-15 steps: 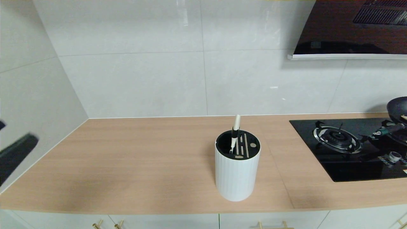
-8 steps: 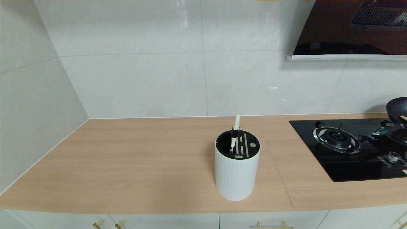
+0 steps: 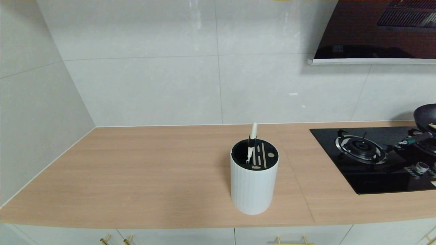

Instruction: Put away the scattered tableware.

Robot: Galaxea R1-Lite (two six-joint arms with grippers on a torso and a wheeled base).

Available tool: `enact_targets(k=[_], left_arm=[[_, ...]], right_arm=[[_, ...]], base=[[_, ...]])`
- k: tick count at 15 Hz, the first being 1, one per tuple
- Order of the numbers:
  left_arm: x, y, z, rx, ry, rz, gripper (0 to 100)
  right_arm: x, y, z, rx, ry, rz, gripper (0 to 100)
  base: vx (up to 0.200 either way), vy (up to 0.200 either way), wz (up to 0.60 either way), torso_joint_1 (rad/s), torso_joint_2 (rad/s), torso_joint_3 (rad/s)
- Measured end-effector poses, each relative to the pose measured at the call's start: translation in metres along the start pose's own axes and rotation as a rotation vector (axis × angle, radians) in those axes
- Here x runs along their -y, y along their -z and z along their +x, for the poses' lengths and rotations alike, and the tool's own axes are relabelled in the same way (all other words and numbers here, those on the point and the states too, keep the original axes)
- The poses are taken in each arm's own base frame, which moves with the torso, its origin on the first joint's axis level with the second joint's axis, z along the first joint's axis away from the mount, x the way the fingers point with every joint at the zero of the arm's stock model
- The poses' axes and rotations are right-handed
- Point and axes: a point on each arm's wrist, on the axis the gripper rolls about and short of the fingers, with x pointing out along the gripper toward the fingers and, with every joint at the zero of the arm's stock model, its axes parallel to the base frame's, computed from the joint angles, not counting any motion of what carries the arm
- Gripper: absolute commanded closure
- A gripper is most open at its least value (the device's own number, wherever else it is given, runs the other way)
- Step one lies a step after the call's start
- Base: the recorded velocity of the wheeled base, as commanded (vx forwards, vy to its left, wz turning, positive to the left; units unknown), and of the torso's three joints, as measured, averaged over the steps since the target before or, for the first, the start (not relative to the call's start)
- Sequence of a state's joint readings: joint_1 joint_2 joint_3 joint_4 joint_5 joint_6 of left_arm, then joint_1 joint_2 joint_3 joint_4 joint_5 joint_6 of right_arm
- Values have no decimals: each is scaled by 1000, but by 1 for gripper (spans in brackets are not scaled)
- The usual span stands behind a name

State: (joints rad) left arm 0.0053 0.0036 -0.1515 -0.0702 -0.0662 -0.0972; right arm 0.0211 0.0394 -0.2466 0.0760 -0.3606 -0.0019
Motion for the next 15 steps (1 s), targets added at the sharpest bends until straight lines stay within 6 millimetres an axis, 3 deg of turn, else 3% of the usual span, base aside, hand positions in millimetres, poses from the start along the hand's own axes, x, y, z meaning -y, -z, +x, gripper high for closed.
enact_targets(k=[2, 4, 11, 15], left_arm=[[-4, 34, 5, -128, -10, 81, 0], [-5, 47, 4, -201, -36, 125, 0], [-6, 49, 5, -205, -37, 117, 0], [-6, 48, 5, -203, -40, 107, 0]], right_arm=[[-4, 29, 9, 14, -15, -32, 0], [-6, 50, 11, -59, -55, -72, 0], [-12, 61, 10, -131, -316, -27, 0], [-12, 61, 10, -128, -325, -38, 0]], base=[[0, 0, 0, 0, 0, 0], [0, 0, 0, 0, 0, 0], [0, 0, 0, 0, 0, 0], [0, 0, 0, 0, 0, 0]])
